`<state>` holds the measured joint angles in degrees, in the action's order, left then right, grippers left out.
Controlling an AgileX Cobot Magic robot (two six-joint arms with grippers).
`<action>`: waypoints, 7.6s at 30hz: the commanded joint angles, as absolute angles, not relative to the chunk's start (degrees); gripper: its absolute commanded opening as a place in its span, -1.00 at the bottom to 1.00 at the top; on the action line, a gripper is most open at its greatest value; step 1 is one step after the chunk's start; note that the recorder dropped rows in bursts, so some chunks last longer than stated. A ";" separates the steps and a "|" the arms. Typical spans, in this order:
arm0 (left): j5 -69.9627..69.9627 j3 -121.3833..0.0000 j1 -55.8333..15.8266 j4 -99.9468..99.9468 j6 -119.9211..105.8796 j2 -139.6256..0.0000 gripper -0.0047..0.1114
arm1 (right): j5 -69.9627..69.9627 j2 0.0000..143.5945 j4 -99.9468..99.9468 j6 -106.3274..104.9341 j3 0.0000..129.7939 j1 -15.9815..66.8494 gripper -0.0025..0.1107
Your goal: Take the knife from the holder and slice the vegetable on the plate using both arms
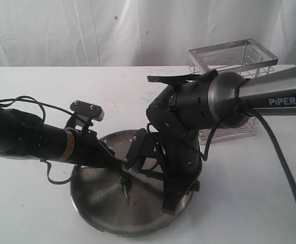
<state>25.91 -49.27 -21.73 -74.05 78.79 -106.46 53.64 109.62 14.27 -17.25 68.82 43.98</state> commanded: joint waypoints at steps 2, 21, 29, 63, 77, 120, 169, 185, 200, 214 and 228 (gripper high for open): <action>25.28 -48.77 -21.80 -74.05 77.54 -109.96 -0.79 | 53.00 110.12 13.21 -18.19 68.58 44.03 -0.96; 25.70 -47.76 -21.80 -78.55 81.58 -99.79 -0.79 | 53.00 110.79 11.53 -18.19 68.58 44.03 -0.96; 26.52 -47.45 -21.80 -78.45 81.58 -100.95 -0.79 | 54.11 113.36 11.14 -19.60 68.58 44.03 -0.96; 27.46 -48.20 -21.78 -90.33 91.54 -108.40 -0.79 | 54.11 113.36 11.32 -19.72 68.58 44.03 -0.96; 24.96 -46.13 -22.39 -99.95 100.47 -101.24 -0.79 | 54.23 113.36 11.61 -19.34 69.19 44.03 -0.96; 34.83 -45.19 -21.36 -99.95 103.59 -90.63 -0.22 | 54.10 106.60 17.85 -4.60 70.20 43.80 -0.96; 15.22 -25.48 -21.27 -89.99 106.80 -45.32 -0.92 | 2.40 62.63 -29.14 -17.79 35.32 42.53 -0.96; 21.56 -20.60 -21.27 -90.32 106.65 -36.24 -0.92 | -6.43 42.98 -28.91 -14.39 18.23 51.93 -0.96; 21.54 -20.60 -21.27 -90.32 106.65 -36.24 -0.92 | -9.31 42.53 -28.61 -14.39 17.37 51.93 -0.96; 22.06 -20.60 -21.27 -90.32 106.40 -36.24 -0.92 | -8.57 20.64 -14.03 -4.71 0.00 34.16 -0.96; 22.91 -20.77 -21.27 -90.36 106.40 -35.93 -0.92 | 19.95 0.00 -8.96 -2.32 0.00 10.68 -0.96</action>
